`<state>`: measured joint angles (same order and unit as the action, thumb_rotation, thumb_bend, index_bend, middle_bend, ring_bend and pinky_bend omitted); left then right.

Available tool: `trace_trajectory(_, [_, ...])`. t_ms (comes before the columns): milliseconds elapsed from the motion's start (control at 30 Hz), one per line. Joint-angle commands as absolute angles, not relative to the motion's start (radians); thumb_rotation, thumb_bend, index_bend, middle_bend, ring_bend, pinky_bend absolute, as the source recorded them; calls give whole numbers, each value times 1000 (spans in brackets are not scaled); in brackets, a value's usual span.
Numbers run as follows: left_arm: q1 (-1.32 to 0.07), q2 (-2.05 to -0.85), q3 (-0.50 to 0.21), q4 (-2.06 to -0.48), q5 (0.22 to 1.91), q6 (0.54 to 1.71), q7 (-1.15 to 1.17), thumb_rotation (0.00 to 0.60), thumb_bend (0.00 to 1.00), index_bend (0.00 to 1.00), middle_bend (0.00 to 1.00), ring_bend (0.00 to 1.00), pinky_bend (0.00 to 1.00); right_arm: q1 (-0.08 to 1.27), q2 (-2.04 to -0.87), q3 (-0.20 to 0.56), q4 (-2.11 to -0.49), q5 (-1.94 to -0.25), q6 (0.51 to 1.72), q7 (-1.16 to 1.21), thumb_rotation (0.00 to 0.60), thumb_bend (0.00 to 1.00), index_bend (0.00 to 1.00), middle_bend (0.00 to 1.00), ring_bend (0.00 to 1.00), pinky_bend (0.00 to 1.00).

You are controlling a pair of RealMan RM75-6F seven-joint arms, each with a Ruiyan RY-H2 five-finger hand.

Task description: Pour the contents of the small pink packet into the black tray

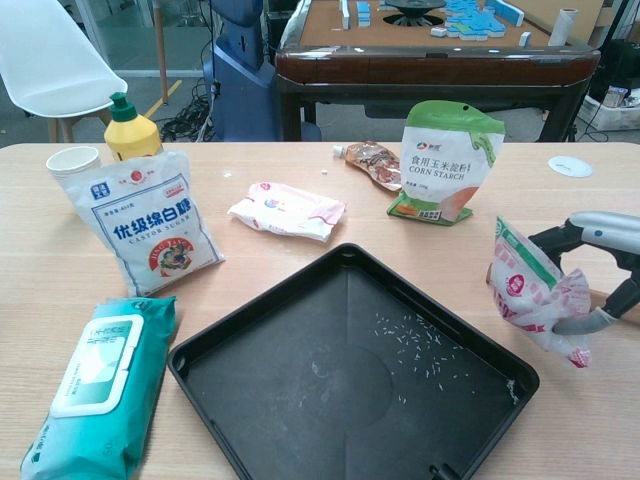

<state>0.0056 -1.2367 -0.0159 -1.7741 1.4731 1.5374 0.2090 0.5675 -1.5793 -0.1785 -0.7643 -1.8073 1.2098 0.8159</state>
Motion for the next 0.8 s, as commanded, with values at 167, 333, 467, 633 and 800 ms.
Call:
trace_trajectory(167, [5,-1236,-14,-1778,1472,1535,215,600,361,75,0,0,27,570,-1647,-192,-674,-1821,1240,837,600,270,694,520,431,227])
trace_trajectory(333, [6,-1234,-15,-1781,1472,1539,219,600,361,75,0,0,27,564,-1667,-194,-635,-1816,1257,853,600,158,568,442,341,173])
trace_trajectory(467, [5,-1235,-13,-1782,1472,1536,221,600,361,74,0,0,27,561,-1673,-200,-621,-1814,1259,854,600,81,515,410,287,154])
trace_trajectory(633, [4,-1237,-13,-1782,1473,1535,222,600,361,75,0,0,27,557,-1680,-202,-616,-1810,1265,844,600,36,490,387,254,134])
trace_trajectory(800, [6,-1235,-14,-1782,1474,1539,221,600,361,75,0,0,27,557,-1678,-204,-614,-1806,1263,834,600,17,422,361,225,107])
